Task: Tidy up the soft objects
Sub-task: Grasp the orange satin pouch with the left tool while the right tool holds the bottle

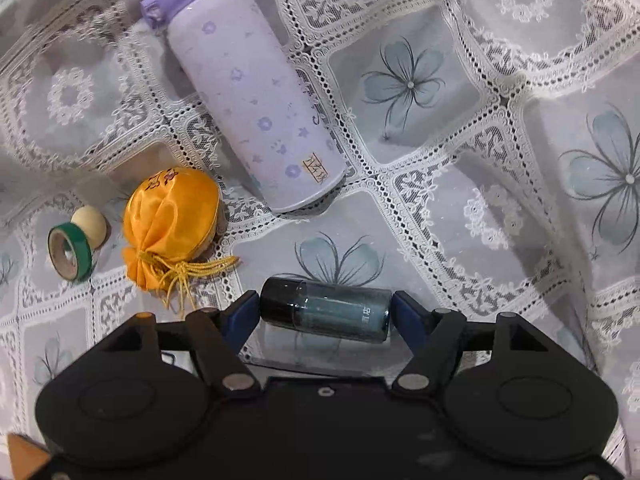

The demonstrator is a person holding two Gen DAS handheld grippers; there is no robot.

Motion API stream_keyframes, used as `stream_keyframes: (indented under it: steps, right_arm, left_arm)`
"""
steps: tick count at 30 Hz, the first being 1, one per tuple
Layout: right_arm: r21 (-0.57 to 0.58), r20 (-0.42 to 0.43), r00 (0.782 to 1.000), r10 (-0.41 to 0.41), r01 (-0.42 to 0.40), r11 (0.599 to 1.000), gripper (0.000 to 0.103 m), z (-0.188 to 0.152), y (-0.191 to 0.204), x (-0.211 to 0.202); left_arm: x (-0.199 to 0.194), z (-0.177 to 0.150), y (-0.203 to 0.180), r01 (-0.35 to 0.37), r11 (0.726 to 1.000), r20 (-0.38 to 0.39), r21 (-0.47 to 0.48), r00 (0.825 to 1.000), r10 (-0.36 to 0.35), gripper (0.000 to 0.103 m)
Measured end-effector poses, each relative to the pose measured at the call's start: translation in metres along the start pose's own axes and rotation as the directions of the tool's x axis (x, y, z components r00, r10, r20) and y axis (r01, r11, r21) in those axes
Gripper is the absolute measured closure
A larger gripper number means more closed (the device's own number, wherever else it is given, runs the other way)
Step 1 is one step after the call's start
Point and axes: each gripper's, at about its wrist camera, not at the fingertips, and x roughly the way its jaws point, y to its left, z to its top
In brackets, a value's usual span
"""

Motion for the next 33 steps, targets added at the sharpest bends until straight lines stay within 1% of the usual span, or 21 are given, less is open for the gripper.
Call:
stream_keyframes:
  steps: [4, 7, 11, 13, 15, 18, 22, 25, 28, 30, 33]
  right_arm:
    - [-0.009, 0.034, 0.999, 0.04, -0.04, 0.999, 0.032, -0.005, -0.013, -0.01]
    - [-0.017, 0.049, 0.997, 0.067, -0.067, 0.998, 0.032, -0.006, -0.026, -0.018]
    - [-0.027, 0.066, 0.994, 0.092, -0.09, 0.996, 0.032, -0.011, -0.039, -0.032]
    - [-0.032, 0.077, 0.992, 0.1, -0.098, 0.995, 0.032, -0.014, -0.045, -0.038]
    - [-0.039, 0.084, 0.991, 0.108, -0.105, 0.994, 0.032, -0.019, -0.049, -0.042]
    - [-0.044, 0.09, 0.988, 0.122, -0.118, 0.992, 0.032, -0.027, -0.053, -0.049]
    - [-0.046, 0.092, 0.985, 0.145, -0.141, 0.989, 0.032, -0.035, -0.058, -0.056]
    - [-0.049, 0.095, 0.982, 0.163, -0.159, 0.986, 0.032, -0.04, -0.06, -0.059]
    - [-0.054, 0.093, 0.979, 0.181, -0.177, 0.983, 0.031, -0.041, -0.061, -0.061]
    - [-0.058, 0.095, 0.978, 0.188, -0.183, 0.981, 0.032, -0.041, -0.061, -0.062]
    - [-0.063, 0.11, 0.978, 0.175, -0.169, 0.984, 0.032, -0.043, -0.062, -0.065]
  left_arm:
    - [-0.006, 0.029, 0.004, 0.036, 0.999, 0.019, -0.007, 0.999, -0.036, 0.015]
    - [-0.002, 0.056, 0.0, 0.016, 1.0, 0.06, 0.023, 0.998, -0.017, 0.015]
    - [0.016, 0.095, -0.007, -0.008, 0.999, 0.098, 0.039, 0.995, 0.004, 0.015]
    - [0.025, 0.113, -0.013, -0.014, 0.999, 0.123, 0.049, 0.992, 0.007, 0.015]
    - [0.036, 0.131, -0.018, -0.014, 0.998, 0.132, 0.063, 0.991, 0.006, 0.015]
    - [0.056, 0.161, -0.031, 0.014, 0.997, 0.148, 0.077, 0.989, -0.026, 0.015]
    - [0.082, 0.192, -0.05, 0.03, 0.992, 0.177, 0.12, 0.983, -0.051, 0.013]
    - [0.109, 0.212, -0.065, 0.031, 0.99, 0.161, 0.139, 0.986, -0.053, 0.013]
    - [0.128, 0.223, -0.075, 0.032, 0.988, 0.143, 0.153, 0.988, -0.054, 0.013]
    - [0.142, 0.23, -0.08, 0.011, 0.988, 0.14, 0.154, 0.99, -0.033, 0.013]
    - [0.163, 0.239, -0.082, 0.004, 0.99, 0.112, 0.141, 0.994, -0.02, 0.012]
